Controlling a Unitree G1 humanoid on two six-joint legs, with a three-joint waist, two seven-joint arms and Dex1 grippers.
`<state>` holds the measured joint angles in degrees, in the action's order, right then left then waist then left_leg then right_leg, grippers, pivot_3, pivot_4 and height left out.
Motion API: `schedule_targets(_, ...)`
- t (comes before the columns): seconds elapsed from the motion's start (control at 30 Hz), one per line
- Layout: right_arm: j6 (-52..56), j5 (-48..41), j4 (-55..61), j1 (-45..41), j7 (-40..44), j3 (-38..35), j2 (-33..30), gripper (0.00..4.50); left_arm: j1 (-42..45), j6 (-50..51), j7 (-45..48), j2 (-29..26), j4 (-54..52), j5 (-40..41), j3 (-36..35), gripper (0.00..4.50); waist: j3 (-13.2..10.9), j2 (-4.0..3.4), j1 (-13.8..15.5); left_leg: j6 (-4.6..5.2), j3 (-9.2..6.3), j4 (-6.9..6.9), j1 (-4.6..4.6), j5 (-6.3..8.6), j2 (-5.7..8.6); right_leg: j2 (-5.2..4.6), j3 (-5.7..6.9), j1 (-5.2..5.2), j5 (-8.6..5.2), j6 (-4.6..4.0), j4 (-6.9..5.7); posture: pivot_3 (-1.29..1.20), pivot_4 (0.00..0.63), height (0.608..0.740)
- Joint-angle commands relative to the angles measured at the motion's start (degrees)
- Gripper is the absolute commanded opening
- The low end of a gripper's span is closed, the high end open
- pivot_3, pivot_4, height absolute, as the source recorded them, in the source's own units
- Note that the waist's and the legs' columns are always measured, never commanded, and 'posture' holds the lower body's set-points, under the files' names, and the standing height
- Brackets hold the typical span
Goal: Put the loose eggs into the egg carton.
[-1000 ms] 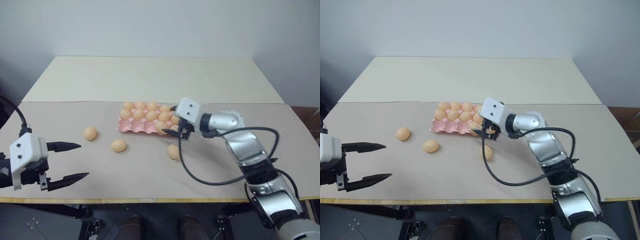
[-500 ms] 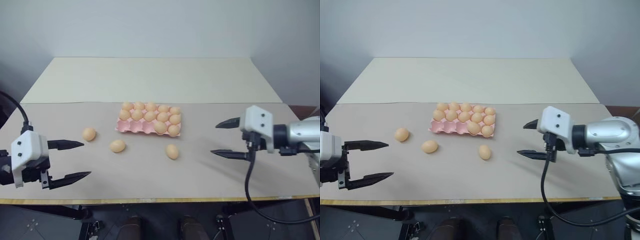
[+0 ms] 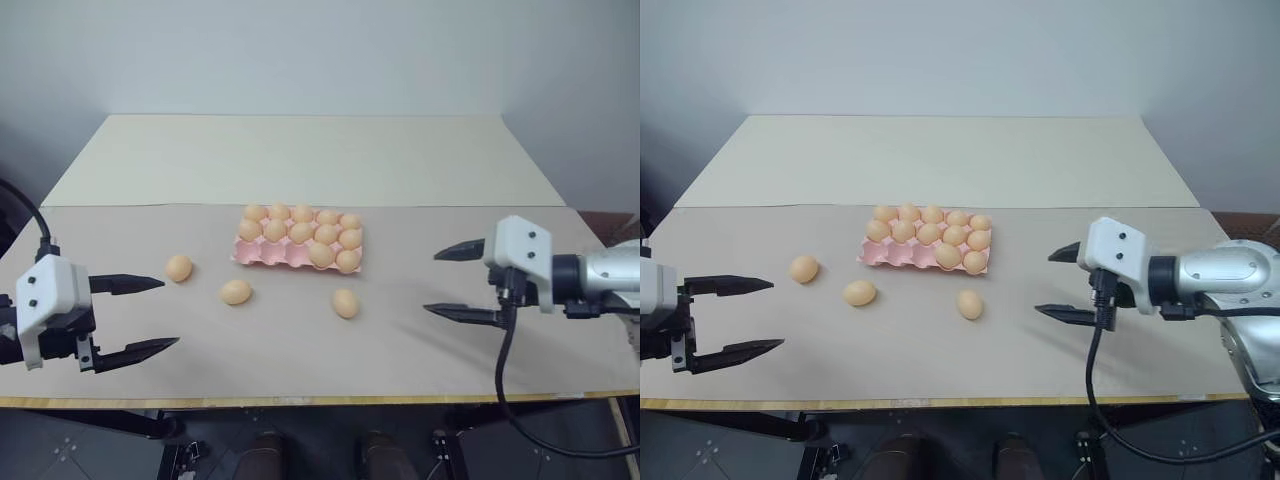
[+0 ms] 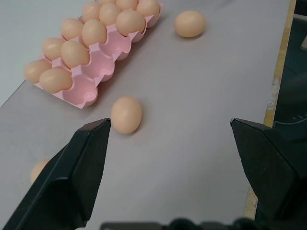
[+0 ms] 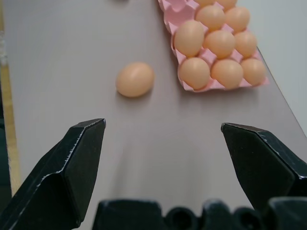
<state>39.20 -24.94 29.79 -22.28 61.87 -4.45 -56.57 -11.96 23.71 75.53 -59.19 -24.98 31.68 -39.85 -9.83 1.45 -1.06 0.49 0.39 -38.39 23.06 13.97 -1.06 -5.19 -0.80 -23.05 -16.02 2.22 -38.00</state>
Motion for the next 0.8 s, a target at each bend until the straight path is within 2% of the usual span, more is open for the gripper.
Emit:
schedule_targets(0.03,3.16,2.02,2.21,-3.73,-6.33,6.99,4.57,4.48,-1.09,-1.17,0.38,-0.45,-1.04,-0.46,-1.21,4.35,0.00,0.00,-0.09,0.00,0.00,0.00,-0.01,0.00,0.00,0.00,-0.02,0.00,0.00,0.00,-0.01,0.00,0.150,0.740)
schedule_targets(0.13,5.54,4.91,1.84,-5.92,-11.42,13.36,9.69,4.48,-1.96,-0.76,0.43,-0.89,-2.09,-0.72,-1.88,4.35,0.00,0.00,0.09,0.00,-0.01,0.00,0.09,0.00,0.03,-0.02,0.00,-0.08,0.00,0.00,0.00,0.00,0.150,0.740)
schedule_targets(0.33,11.16,9.66,-2.40,-9.52,-21.40,21.59,20.65,4.48,-2.04,-0.16,0.11,-1.09,-2.76,-0.50,-2.20,4.35,0.02,0.03,0.18,-0.01,-0.03,-0.02,0.10,0.00,0.06,-0.04,0.01,-0.09,0.00,0.00,-0.03,0.00,0.150,0.740)
schedule_targets(0.6,11.98,14.79,-3.97,-7.98,-25.41,28.04,23.61,4.48,-2.43,-0.07,0.23,-1.12,-2.91,-0.59,-2.54,4.35,0.03,0.04,0.22,-0.01,-0.04,-0.01,0.13,0.00,0.08,-0.05,0.04,-0.11,0.00,0.00,-0.01,0.00,0.150,0.740)
schedule_targets(0.73,12.05,15.27,-5.65,-8.31,-25.79,27.54,24.53,4.48,-2.16,-0.44,0.02,-0.98,-2.77,-0.68,-1.73,4.35,0.03,0.05,0.19,-0.01,-0.05,-0.01,0.08,-0.01,0.08,-0.03,0.03,-0.09,0.01,-0.01,-0.06,0.00,0.150,0.740)
schedule_targets(0.77,12.11,15.25,-5.86,-8.33,-25.60,27.39,24.49,4.11,-2.09,-0.53,-0.05,-0.95,-2.70,-0.75,-1.56,4.35,0.03,0.05,0.19,-0.01,-0.05,-0.01,0.07,-0.01,0.08,-0.03,0.03,-0.08,0.01,-0.01,-0.05,0.00,0.150,0.740)
schedule_targets(0.8,11.90,15.45,-6.07,-8.34,-25.30,27.61,24.15,3.96,-2.07,-0.64,-0.09,-0.92,-2.62,-0.84,-1.44,4.35,0.03,0.05,0.19,-0.01,-0.04,-0.01,0.07,-0.01,0.07,-0.03,0.03,-0.08,0.01,-0.01,-0.04,0.00,0.150,0.740)
